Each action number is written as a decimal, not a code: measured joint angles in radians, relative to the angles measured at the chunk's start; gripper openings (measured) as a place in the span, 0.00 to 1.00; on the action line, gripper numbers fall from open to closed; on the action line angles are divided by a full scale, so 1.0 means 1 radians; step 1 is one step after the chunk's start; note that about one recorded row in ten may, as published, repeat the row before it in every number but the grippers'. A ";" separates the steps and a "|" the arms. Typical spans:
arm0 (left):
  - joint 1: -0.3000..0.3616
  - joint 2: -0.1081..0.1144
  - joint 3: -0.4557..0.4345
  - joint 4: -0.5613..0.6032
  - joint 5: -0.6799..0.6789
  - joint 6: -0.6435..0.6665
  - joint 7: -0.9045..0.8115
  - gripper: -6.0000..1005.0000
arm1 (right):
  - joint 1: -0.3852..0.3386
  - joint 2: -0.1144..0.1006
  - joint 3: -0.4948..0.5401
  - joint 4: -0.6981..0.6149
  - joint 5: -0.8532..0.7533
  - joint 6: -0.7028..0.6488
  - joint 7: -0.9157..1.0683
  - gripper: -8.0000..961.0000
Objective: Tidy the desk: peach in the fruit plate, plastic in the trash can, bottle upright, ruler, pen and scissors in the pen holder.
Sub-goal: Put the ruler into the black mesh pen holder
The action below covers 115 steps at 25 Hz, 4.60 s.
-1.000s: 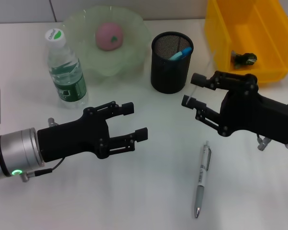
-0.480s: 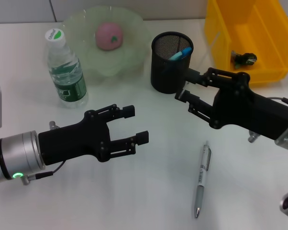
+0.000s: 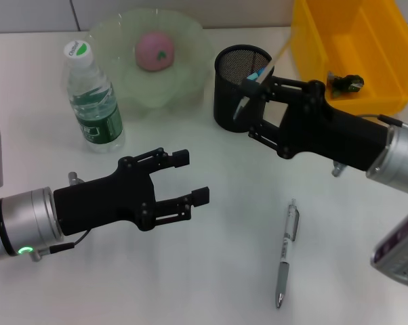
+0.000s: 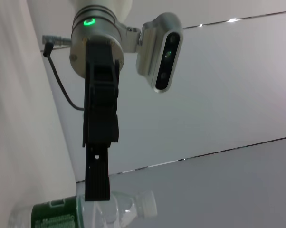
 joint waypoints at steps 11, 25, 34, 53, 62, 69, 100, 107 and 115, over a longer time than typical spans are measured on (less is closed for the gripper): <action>0.015 0.003 -0.016 -0.001 -0.001 -0.070 0.054 0.78 | 0.099 0.000 -0.001 0.053 0.003 0.130 0.050 0.43; 0.023 0.002 -0.026 -0.001 -0.001 -0.093 0.091 0.78 | 0.159 0.001 -0.011 0.093 0.003 0.196 0.147 0.44; 0.024 0.003 -0.026 0.002 -0.001 -0.089 0.092 0.78 | 0.182 0.002 0.000 0.091 0.011 0.204 0.352 0.45; 0.021 0.003 -0.026 0.001 -0.001 -0.079 0.092 0.78 | 0.205 0.002 0.000 0.125 0.180 0.239 0.775 0.45; 0.020 0.003 -0.026 -0.001 -0.001 -0.071 0.092 0.78 | 0.243 0.002 0.000 0.158 0.268 0.297 0.965 0.46; 0.020 0.003 -0.026 0.000 -0.001 -0.070 0.092 0.78 | 0.258 0.002 0.000 0.164 0.294 0.343 1.122 0.46; 0.015 0.004 -0.026 0.006 -0.001 -0.070 0.092 0.78 | 0.272 0.002 -0.008 0.176 0.354 0.469 1.189 0.48; 0.015 0.005 -0.026 0.007 -0.001 -0.071 0.092 0.78 | 0.275 0.002 -0.009 0.177 0.355 0.479 1.189 0.48; 0.015 0.005 -0.026 0.008 0.003 -0.071 0.092 0.78 | 0.273 0.002 -0.009 0.179 0.355 0.481 1.190 0.72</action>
